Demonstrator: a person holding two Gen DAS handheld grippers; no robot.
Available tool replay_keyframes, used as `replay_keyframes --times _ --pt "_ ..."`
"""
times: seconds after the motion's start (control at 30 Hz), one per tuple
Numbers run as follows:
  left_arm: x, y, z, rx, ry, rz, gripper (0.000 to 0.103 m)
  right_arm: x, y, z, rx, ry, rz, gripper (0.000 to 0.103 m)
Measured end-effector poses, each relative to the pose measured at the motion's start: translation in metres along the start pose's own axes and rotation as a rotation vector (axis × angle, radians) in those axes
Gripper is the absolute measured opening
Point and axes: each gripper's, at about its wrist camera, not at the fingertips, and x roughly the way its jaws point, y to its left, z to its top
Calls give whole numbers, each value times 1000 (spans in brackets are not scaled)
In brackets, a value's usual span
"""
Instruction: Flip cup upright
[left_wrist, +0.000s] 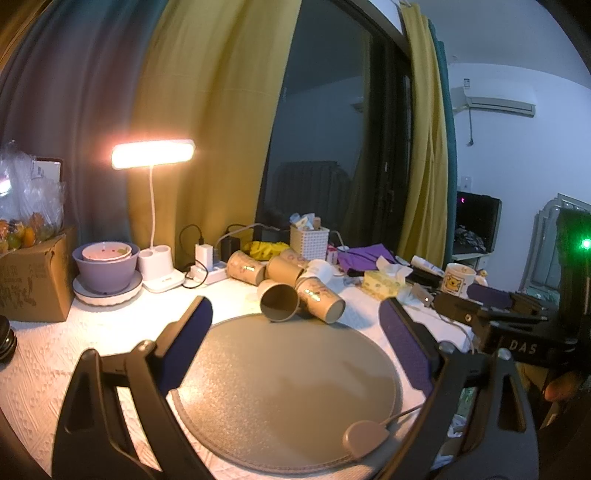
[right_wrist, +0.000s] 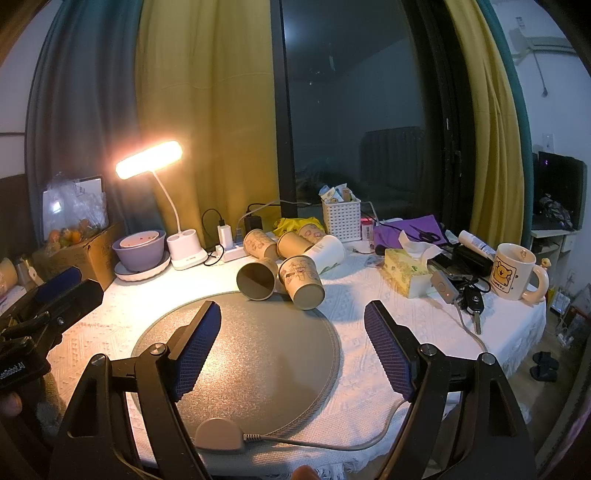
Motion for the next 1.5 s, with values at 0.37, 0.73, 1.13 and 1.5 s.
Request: replay_keyframes --times 0.37,0.73,1.13,1.5 --pt "0 0 0 -3 -5 -1 93 1 2 -1 -3 3 2 83" --pt "1 0 -1 -10 -6 -5 93 2 2 0 -4 1 0 83" --pt "22 -6 -7 -6 63 -31 93 8 -1 0 -3 8 1 83" --pt "105 -9 19 120 316 -104 93 68 -43 22 29 95 29 83"
